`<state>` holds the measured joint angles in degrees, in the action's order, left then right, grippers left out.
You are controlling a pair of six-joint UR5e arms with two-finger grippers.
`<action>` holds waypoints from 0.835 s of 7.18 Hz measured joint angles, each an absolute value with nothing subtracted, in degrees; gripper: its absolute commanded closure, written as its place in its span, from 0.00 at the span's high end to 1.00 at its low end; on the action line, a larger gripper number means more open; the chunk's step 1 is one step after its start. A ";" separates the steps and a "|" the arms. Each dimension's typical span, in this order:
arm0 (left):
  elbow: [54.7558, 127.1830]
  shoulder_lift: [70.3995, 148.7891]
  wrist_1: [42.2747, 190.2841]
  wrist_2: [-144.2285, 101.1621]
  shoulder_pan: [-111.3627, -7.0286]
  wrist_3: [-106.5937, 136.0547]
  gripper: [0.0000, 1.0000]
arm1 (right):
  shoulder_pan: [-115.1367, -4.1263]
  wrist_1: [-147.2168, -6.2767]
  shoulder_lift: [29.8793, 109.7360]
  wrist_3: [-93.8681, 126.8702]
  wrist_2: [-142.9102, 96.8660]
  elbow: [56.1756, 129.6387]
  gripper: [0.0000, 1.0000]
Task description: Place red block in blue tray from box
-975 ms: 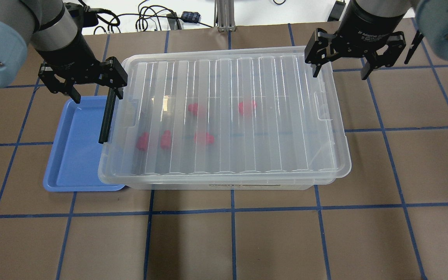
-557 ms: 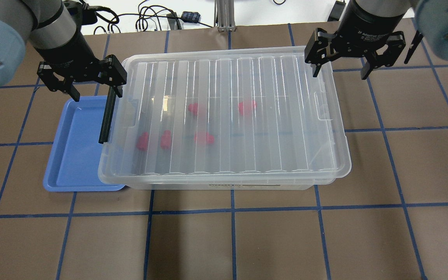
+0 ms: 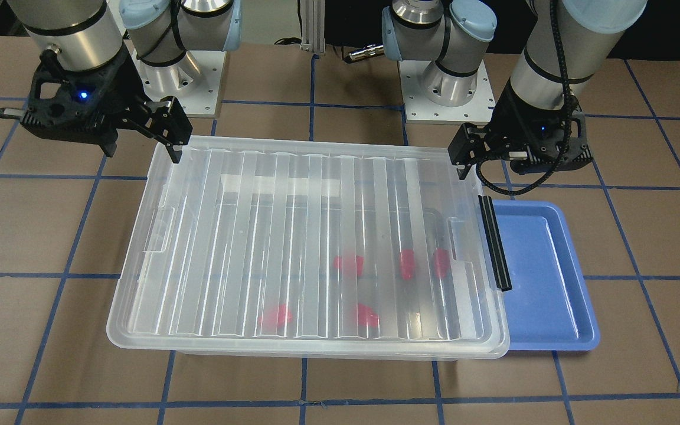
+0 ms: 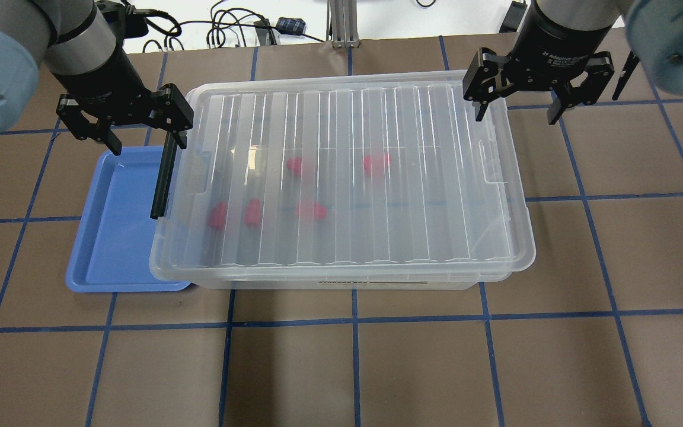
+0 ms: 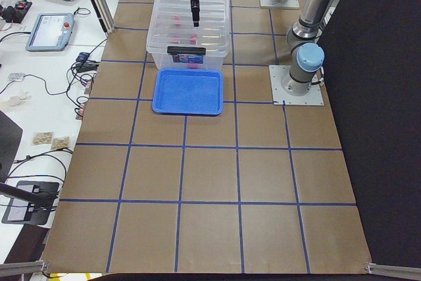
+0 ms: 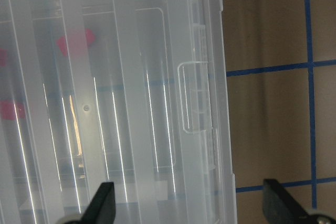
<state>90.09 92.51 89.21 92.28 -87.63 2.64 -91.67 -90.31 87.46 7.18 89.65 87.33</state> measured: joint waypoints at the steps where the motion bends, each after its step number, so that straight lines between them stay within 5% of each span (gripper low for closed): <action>1: 90.26 92.54 89.21 92.29 -87.61 2.62 1.00 | -90.82 -92.38 85.82 5.34 89.68 88.84 1.00; 6: 90.26 92.69 89.23 92.30 -87.45 2.63 1.00 | -85.48 -110.58 83.05 -2.52 89.71 101.65 1.00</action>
